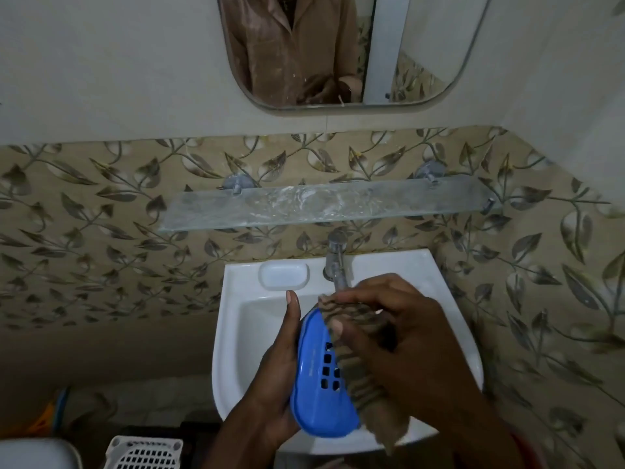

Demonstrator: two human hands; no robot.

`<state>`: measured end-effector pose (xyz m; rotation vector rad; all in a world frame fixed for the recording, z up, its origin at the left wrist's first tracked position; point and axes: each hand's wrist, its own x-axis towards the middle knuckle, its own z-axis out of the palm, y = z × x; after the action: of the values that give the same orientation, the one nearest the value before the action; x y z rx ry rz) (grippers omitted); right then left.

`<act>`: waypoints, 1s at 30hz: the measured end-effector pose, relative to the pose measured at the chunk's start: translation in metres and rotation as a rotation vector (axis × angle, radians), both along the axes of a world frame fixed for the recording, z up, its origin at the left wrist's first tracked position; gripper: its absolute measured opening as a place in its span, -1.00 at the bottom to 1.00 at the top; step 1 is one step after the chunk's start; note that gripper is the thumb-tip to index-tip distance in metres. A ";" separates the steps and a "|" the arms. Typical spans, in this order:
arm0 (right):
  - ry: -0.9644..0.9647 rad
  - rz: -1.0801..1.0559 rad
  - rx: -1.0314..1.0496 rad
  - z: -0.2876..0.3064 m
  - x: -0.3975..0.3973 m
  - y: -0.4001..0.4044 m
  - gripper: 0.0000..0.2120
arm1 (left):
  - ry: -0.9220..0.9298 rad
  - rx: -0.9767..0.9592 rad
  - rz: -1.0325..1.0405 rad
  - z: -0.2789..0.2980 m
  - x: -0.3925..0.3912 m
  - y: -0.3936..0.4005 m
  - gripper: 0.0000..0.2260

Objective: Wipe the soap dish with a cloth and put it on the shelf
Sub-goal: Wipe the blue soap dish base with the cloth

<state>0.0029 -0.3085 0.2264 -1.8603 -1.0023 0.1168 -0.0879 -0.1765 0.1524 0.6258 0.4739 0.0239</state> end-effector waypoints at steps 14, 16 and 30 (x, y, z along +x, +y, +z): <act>-0.240 0.006 -0.102 -0.027 -0.017 0.017 -0.89 | -0.002 0.055 0.056 0.009 -0.001 0.000 -0.39; -0.229 0.000 -0.068 -0.024 -0.018 0.021 -0.90 | 0.012 0.061 0.046 0.011 -0.002 0.002 -0.40; -0.272 0.037 -0.093 -0.027 -0.022 0.016 -0.89 | 0.040 0.152 0.081 0.023 0.000 0.000 -0.41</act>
<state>-0.0188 -0.2925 0.1998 -1.9790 -1.2358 -0.0715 -0.0876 -0.1764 0.1756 0.7568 0.5398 0.1256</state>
